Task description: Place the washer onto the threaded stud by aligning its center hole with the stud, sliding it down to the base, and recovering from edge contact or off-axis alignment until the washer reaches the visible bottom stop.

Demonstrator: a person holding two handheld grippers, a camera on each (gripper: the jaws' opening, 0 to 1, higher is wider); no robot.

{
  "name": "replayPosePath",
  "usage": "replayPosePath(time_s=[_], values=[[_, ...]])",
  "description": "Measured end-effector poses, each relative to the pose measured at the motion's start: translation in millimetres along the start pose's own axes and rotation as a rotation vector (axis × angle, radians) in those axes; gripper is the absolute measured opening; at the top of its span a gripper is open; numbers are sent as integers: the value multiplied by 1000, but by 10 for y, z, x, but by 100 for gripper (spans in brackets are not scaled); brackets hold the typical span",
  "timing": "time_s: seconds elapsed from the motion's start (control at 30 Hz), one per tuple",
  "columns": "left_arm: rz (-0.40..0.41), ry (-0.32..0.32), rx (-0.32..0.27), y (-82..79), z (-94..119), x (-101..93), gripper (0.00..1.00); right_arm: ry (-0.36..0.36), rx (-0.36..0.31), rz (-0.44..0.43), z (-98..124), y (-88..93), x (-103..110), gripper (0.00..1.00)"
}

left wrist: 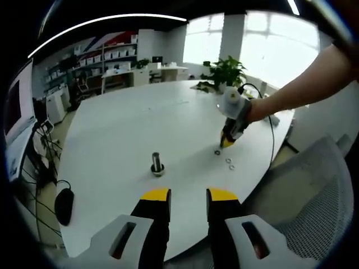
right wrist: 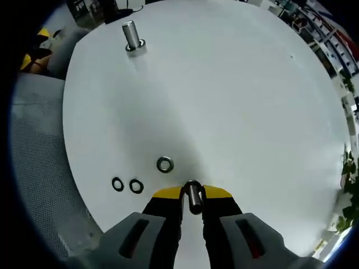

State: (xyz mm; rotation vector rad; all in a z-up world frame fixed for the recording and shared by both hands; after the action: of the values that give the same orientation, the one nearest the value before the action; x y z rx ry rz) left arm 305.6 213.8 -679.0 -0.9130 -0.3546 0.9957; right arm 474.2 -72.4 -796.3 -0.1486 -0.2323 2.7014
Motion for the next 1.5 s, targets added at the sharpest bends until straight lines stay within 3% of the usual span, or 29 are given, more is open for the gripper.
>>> replayPosePath(time_s=[0.47,0.87,1.17,1.5], values=[[3,1,-12,-8,11,0,23,2,-3,-52,61,86,37,21],[7,-8,-28,-21,32,6,23,28,-33,-106,276,194,137,25],[-2,-9,-27,-22,31,-4,23,23,-6,-82,303,353,253,25],[-1,-9,-27,-19,34,-4,23,-18,-16,-55,264,219,511,24]])
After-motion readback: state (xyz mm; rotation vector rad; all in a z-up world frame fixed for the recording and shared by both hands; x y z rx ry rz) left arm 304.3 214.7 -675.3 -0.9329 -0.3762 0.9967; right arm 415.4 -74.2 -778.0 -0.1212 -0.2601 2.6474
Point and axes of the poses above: the point that each gripper's makers call its tool centre point, and the gripper's own axes: z roughly backward along the fingers, x roughly to its left, y roughly out of its underside, the point moved 7 cm from there along z, roughly backward along the fingers, and after that the axes turned 2 degrees about z, right-handed, at the moved point
